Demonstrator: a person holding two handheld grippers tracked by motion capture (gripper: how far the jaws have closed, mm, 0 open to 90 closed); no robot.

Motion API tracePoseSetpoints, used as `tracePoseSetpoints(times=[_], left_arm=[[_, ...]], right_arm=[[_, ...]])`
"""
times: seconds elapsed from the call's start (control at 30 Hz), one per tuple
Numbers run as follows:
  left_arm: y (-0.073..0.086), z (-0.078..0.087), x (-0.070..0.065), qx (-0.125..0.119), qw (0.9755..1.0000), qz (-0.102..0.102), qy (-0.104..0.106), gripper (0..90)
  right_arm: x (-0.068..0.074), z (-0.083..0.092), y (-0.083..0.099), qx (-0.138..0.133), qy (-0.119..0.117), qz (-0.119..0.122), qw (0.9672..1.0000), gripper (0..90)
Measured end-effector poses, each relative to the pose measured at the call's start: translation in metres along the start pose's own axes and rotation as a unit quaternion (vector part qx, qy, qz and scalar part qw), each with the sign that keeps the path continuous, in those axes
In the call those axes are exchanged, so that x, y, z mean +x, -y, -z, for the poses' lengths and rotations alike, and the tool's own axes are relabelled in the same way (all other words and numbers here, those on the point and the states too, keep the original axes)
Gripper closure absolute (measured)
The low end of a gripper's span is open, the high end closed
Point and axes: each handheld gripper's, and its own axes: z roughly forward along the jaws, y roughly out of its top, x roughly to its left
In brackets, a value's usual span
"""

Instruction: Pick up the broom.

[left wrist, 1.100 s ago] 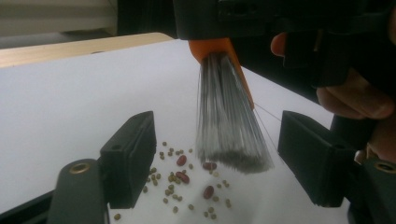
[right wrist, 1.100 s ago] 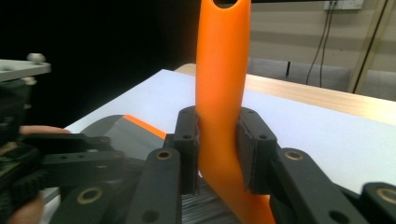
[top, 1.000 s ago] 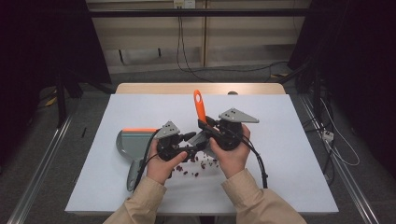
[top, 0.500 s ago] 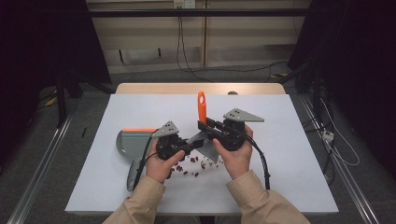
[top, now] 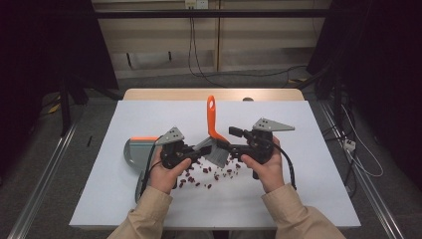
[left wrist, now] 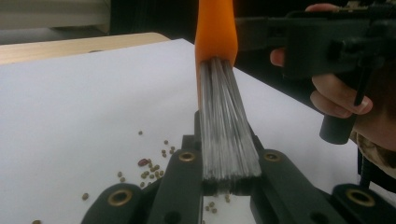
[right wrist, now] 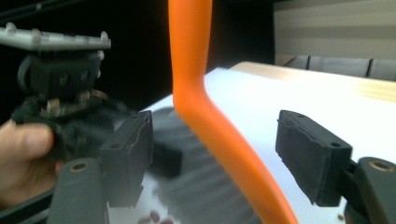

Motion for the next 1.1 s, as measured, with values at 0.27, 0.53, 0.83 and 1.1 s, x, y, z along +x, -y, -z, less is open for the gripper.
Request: tracePoseSetpoints(times=[0.27,0.53,0.83,1.1], left_arm=[[-0.001,0.003,0.003,0.001,1.0000,-0.005,-0.005,85.1],[0.000,0.001,0.001,0.008,0.9999,-0.009,-0.001,85.1],[-0.002,0.001,-0.004,0.004,0.9996,-0.012,0.027,85.1],[-0.005,0.000,-0.008,0.002,0.9983,-0.017,0.055,85.0]], right_arm=[[-0.013,0.013,0.015,0.009,0.004,0.011,0.9999,26.9],[-0.015,0.013,0.024,0.032,-0.011,0.029,0.9990,26.8],[-0.020,0.007,0.028,0.049,-0.024,0.026,0.9982,26.8],[-0.024,0.003,0.032,0.063,-0.055,0.017,0.9963,28.4]])
